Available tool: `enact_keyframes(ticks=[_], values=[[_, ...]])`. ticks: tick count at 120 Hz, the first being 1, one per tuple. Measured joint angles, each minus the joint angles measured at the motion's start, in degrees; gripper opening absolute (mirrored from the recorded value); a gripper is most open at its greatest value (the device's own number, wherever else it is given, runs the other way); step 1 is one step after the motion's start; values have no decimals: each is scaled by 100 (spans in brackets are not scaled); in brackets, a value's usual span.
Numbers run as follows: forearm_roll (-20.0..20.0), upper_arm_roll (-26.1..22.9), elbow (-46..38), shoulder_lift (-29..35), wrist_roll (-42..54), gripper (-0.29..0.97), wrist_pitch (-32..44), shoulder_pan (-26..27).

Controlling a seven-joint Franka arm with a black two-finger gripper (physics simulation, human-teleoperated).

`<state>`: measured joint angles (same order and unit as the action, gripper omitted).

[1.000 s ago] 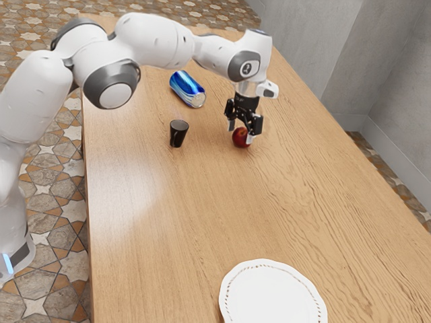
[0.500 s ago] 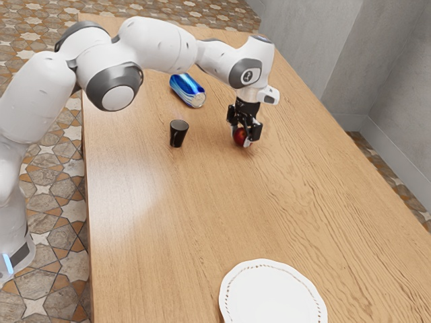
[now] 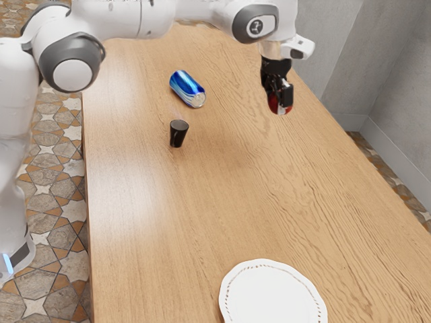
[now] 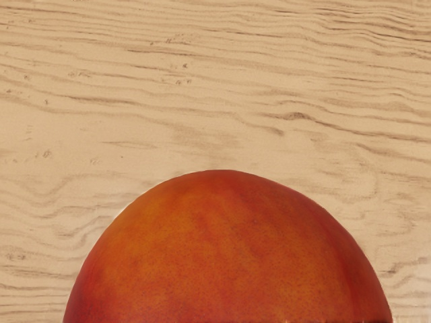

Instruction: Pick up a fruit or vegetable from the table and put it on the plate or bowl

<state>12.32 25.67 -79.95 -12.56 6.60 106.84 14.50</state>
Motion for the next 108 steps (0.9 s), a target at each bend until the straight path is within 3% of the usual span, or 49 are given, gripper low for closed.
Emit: enact_keyframes(ticks=[43,68,108], values=[[183,-402,51,-266,-570,31,-310,2156],[245,-1137,-60,-313,-889,32,-355,2390],[610,-1215,-273,-392,-1323,32,-377,2908]])
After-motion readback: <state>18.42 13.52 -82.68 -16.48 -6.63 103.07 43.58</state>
